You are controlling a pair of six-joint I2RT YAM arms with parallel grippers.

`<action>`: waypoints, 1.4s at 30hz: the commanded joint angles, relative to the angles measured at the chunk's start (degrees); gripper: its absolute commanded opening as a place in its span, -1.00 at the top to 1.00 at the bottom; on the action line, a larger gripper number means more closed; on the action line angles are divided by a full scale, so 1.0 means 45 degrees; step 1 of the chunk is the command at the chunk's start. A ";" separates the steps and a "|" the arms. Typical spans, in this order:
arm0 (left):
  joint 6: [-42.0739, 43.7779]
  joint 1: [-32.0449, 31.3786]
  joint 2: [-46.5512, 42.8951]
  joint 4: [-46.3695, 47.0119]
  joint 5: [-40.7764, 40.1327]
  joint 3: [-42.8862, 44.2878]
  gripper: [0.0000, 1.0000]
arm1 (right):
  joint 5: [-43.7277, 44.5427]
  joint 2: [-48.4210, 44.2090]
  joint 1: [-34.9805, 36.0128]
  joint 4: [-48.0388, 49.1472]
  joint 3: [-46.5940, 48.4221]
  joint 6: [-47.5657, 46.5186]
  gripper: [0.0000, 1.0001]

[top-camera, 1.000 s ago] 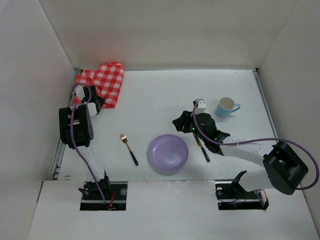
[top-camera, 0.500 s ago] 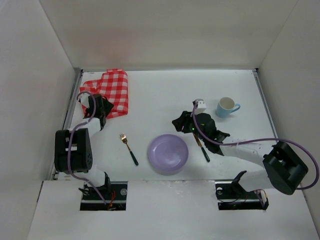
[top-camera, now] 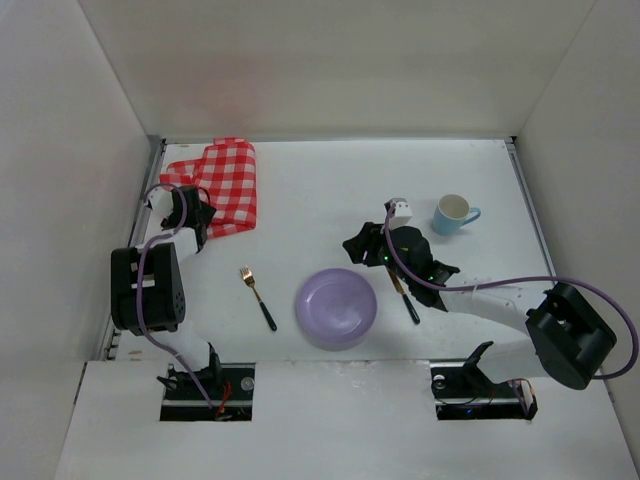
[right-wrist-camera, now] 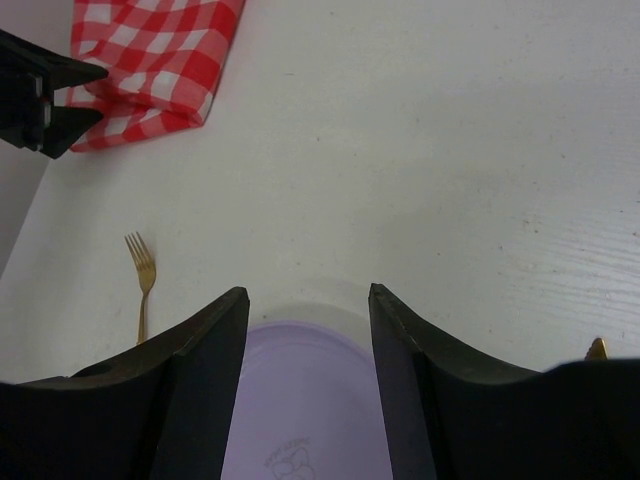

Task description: Set the dinner table for one person

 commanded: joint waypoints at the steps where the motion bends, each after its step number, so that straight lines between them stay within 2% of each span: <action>1: -0.0291 0.0229 0.0394 0.0061 -0.0288 0.1096 -0.02 | -0.0192 0.0078 0.0116 0.0382 0.0596 -0.0208 -0.16; 8: -0.0155 0.0346 0.1371 0.0744 -0.0386 0.1683 0.01 | -0.0465 0.0234 0.0135 0.0362 0.0674 -0.0169 -0.17; 15: -0.0311 0.0464 0.1685 0.0627 -0.0288 0.1586 0.16 | -0.0466 0.0234 0.0135 0.0362 0.0693 -0.0189 -0.18; 17: -0.0311 0.0483 0.1763 0.0627 -0.0269 0.1586 0.29 | -0.0466 0.0215 0.0135 0.0362 0.0693 -0.0208 -0.18; 19: -0.0311 0.0503 0.1841 0.0627 -0.0094 0.1702 0.56 | -0.0427 0.0176 0.0135 0.0362 0.0654 -0.0208 -0.18; 22: -0.0156 0.0212 0.1569 0.0724 0.0199 0.2033 0.80 | -0.0290 0.0001 0.0116 0.0420 0.0538 -0.0189 -0.17; 26: 0.1092 -0.1621 0.0788 0.0939 0.0356 0.2717 0.85 | 0.0177 -0.0351 0.0116 0.0499 0.0342 -0.0091 -0.17; 30: 0.3608 -0.4353 0.0221 0.2147 0.1056 0.3069 0.85 | 0.1133 -0.0741 0.0077 0.0752 -0.0048 0.0006 -0.17; 36: 0.6132 -0.8027 0.0785 0.2366 0.2639 0.3713 0.81 | 0.2969 -0.1678 -0.0566 0.0714 -0.0790 0.0630 -0.18; 42: 0.7014 -0.9555 0.1996 0.2404 0.3344 0.4826 0.66 | 0.4181 -0.2596 -0.1289 0.0617 -0.1532 0.1470 -0.18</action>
